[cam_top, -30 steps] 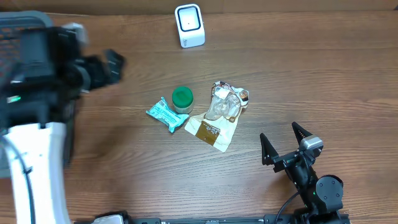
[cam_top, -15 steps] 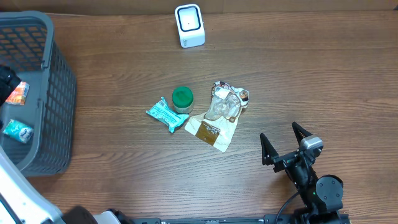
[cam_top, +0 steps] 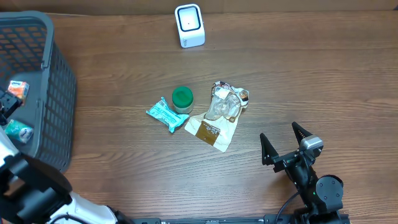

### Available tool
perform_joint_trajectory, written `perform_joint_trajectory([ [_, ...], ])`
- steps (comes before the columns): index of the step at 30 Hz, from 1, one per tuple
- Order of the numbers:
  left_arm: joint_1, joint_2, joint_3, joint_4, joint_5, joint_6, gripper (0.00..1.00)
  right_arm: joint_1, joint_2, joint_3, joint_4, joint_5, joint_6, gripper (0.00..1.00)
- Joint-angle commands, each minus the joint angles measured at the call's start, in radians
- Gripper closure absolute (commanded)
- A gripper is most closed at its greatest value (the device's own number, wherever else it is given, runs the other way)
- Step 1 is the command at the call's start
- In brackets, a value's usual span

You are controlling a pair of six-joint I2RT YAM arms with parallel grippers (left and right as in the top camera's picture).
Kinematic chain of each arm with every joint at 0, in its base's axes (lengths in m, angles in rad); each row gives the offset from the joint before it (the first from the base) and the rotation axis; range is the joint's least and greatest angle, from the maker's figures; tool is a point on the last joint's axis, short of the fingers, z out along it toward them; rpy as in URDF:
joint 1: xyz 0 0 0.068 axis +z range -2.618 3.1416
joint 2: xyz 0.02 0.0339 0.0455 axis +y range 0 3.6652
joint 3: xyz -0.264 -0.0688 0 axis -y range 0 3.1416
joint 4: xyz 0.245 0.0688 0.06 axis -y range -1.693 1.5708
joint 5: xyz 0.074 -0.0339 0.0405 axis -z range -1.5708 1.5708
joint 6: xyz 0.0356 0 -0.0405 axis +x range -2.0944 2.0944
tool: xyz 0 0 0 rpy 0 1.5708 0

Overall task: Scan the item barcode
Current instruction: 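Move the left gripper back over the basket toward remaining items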

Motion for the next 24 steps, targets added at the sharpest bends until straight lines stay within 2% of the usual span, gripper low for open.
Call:
perform_joint_trajectory([
  [1,0.011,0.080,0.006,0.010,-0.068,-0.002,0.47,0.006,-0.008,-0.010,0.004,-0.005,0.006,0.00],
  [3,0.015,0.116,0.006,0.017,-0.068,0.010,0.59,0.006,-0.008,-0.010,0.004,-0.005,0.005,0.00],
  [4,0.016,0.134,0.006,0.022,-0.067,0.011,0.60,0.006,-0.008,-0.010,0.004,-0.005,0.005,0.00],
  [18,0.018,0.301,0.006,0.095,-0.060,0.060,0.59,0.006,-0.008,-0.010,0.004,-0.005,0.005,0.00],
  [24,0.017,0.340,0.006,0.149,-0.055,0.060,0.61,0.006,-0.008,-0.010,0.004,-0.005,0.005,0.00],
])
